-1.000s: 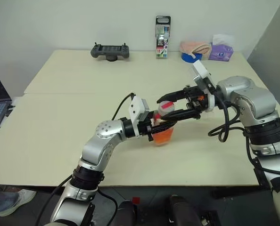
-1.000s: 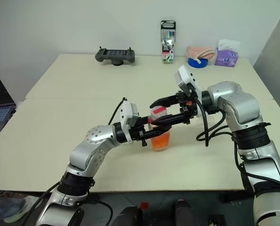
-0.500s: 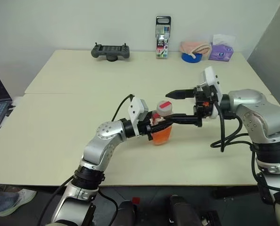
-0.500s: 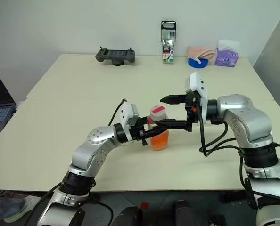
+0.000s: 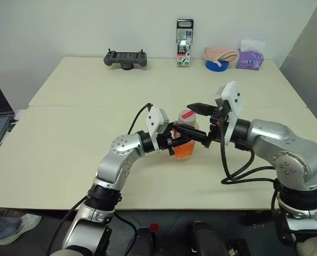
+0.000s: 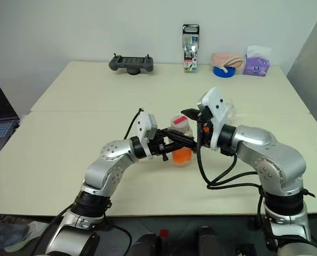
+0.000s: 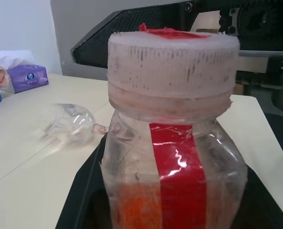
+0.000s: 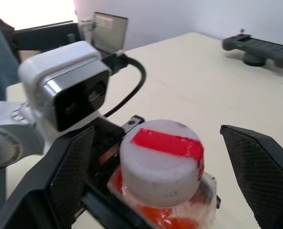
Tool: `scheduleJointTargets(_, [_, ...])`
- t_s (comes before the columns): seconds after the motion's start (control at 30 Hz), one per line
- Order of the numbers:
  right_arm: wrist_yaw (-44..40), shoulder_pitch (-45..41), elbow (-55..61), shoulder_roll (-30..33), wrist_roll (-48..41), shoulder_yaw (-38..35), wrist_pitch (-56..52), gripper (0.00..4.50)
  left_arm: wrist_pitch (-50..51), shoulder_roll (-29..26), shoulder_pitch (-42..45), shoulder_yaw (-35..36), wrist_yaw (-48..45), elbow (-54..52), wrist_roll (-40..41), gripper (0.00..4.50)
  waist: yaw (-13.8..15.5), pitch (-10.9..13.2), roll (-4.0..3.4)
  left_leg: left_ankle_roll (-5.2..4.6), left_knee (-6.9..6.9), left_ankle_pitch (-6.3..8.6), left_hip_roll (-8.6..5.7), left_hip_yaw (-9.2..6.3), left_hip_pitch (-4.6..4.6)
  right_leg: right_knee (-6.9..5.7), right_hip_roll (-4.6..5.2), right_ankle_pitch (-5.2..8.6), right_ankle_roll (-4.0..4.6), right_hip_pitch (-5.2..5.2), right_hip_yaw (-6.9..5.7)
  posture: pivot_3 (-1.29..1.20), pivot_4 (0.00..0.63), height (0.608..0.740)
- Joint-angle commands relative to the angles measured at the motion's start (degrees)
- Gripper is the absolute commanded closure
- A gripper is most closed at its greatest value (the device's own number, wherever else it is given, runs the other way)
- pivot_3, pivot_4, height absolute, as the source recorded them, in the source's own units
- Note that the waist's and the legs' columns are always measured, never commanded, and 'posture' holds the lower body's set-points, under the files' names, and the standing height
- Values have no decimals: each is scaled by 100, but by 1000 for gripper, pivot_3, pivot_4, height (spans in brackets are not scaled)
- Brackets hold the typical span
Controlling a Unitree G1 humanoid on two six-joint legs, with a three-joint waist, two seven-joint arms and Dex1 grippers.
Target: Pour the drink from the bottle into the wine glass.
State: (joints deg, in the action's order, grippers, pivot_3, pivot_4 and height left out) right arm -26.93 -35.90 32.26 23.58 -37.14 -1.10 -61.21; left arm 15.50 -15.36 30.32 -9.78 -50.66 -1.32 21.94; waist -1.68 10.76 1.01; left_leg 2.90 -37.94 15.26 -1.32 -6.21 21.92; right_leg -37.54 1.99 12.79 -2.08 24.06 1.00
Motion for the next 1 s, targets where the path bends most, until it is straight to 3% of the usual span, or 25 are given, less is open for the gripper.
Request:
scheduleJointTargets(0.03, [474, -5, 352, -96, 14, -18, -192, 0, -178, 62, 178, 50, -36, -69, 5, 2756, 0, 0, 0, 0, 0, 0, 0, -1, 0, -1, 0, 0, 0, 1, -1, 0, 150, 740])
scheduleJointTargets(0.2, [743, -1, 390, -203, -54, -51, -264, 0, -170, 58, 157, 57, -76, -69, 2, 2756, -1, 0, 0, -1, 0, 0, 0, 0, -1, -4, -1, 2, -2, 1, -1, 0, 150, 740])
scheduleJointTargets(0.3, [779, -67, 348, -202, -60, -47, -225, 638, -202, 21, 160, 21, -104, -75, -53, 2756, -2, 0, 0, -1, 0, 0, 1, -1, -1, -5, -2, 4, -5, 1, -1, 0, 150, 740])
scheduleJointTargets(0.47, [694, -128, 278, -165, -74, -16, -93, 2408, -189, 22, 165, 18, -97, -95, -78, 2756, -2, 0, 0, -1, 1, 0, 2, -1, -2, -5, -3, 5, -7, 1, -1, 0, 150, 740])
scheduleJointTargets(0.57, [337, -170, 157, 61, -52, 94, 130, 2603, -160, 11, 149, 20, -89, -128, -72, 2756, -4, 0, 0, -1, 0, 0, 1, -1, -2, -5, -3, 6, -10, 1, -1, 0, 150, 740])
scheduleJointTargets(0.67, [-1044, -327, -254, 588, -222, 302, 690, 2603, -106, -16, 142, 5, -137, -134, -50, 2757, -5, 0, 0, -1, 0, 0, 1, 1, -2, -4, -3, 9, -14, 1, -1, 0, 150, 740])
scheduleJointTargets(0.77, [-3511, -344, -465, 1793, -165, 1073, 1429, 2603, -74, -30, 155, 3, -180, -133, -42, 2766, 5, 2, -2, -2, 2, 0, -2, 1, -1, 8, -3, 13, -20, -3, -3, 0, 150, 740])
scheduleJointTargets(0.9, [-4393, -1053, -2030, 1592, 388, 1547, 2293, 2603, -60, -56, 121, -18, -134, -197, -55, 2777, -103, 1, -2, -6, 5, 3, 8, 12, -21, 35, -7, 7, -19, -26, 0, 0, 150, 740])
scheduleJointTargets(1.0, [-4818, -1321, -2552, 1433, 638, 1695, 2636, 2603, -62, -63, 8, -22, -32, -320, -76, 2785, -120, 2, -3, -6, 7, 3, 14, 5, -22, 32, -15, 5, -16, -26, -4, 0, 150, 740])
